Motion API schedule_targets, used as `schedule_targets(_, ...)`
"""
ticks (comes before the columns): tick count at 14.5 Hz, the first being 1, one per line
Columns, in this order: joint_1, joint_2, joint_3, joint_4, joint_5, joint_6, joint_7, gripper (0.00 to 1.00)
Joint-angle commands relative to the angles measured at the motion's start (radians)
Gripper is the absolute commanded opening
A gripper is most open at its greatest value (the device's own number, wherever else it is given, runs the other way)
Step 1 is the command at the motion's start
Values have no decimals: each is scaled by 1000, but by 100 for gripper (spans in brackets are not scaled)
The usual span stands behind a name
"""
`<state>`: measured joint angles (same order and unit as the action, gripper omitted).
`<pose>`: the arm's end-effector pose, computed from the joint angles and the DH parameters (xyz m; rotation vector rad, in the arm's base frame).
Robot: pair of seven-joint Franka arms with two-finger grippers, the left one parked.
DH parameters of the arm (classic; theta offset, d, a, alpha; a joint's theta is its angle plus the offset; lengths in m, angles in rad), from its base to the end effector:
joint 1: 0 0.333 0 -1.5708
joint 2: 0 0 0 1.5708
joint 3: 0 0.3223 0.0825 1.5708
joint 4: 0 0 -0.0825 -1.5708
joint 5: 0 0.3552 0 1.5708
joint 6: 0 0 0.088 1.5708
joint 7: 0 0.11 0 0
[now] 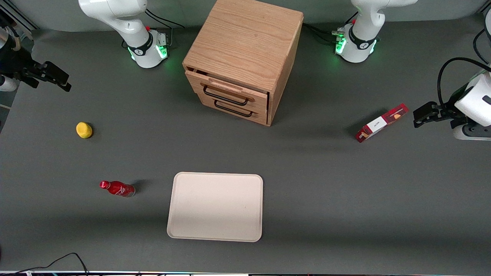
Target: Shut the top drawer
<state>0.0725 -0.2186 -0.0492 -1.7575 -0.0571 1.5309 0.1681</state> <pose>0.4503 0.0012 0.6486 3.0864 -0.2251 -0.0058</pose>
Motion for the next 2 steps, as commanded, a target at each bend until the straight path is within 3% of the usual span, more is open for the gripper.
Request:
schedule_targets(1,3,-2,-8,0,-21,-2,-25,100)
schedule_targets(2,1,1,-8,1,-20,-2,-25,100)
